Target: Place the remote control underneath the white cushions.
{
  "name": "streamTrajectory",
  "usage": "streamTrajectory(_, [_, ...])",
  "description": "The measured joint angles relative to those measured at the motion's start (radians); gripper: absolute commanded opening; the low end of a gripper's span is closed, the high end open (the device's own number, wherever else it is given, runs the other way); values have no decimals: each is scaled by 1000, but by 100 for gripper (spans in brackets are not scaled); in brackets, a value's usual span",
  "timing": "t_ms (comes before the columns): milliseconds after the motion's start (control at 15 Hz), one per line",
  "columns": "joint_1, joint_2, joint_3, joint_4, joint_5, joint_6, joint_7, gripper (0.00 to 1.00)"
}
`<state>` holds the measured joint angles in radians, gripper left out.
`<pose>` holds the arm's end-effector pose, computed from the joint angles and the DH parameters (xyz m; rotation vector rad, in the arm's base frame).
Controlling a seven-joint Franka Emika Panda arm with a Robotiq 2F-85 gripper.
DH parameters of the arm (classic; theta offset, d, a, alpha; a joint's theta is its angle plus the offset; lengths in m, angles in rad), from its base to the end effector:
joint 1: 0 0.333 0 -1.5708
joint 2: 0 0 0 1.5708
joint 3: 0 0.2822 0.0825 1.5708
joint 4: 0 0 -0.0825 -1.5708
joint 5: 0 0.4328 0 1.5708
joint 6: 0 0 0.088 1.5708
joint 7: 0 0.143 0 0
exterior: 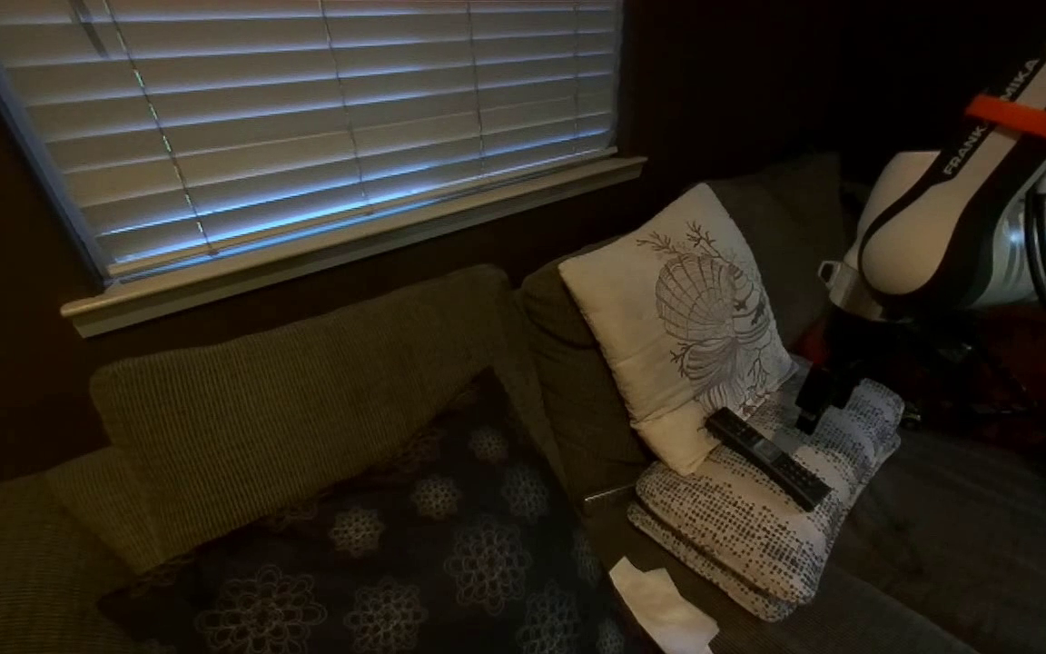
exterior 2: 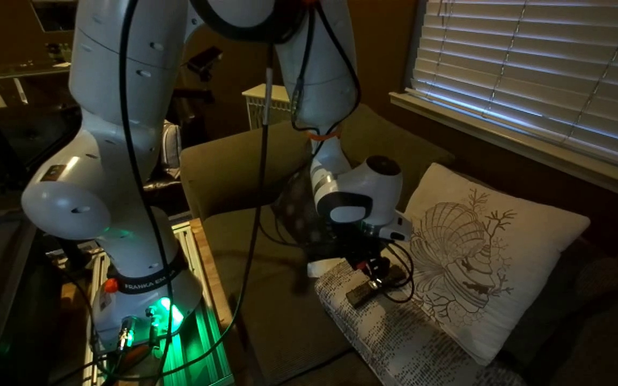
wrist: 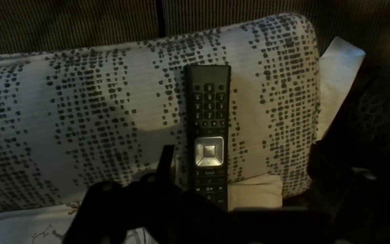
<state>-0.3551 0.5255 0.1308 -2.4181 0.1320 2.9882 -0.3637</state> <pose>0.4635 -0.1000 -0.0095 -3.0683 0.0149 -0.1050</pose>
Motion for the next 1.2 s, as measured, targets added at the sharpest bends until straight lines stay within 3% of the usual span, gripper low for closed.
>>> streamTrajectory(467, [131, 151, -130, 113, -111, -1, 68, 100])
streamTrajectory(1200, [151, 320, -127, 301, -123, -1, 72, 100])
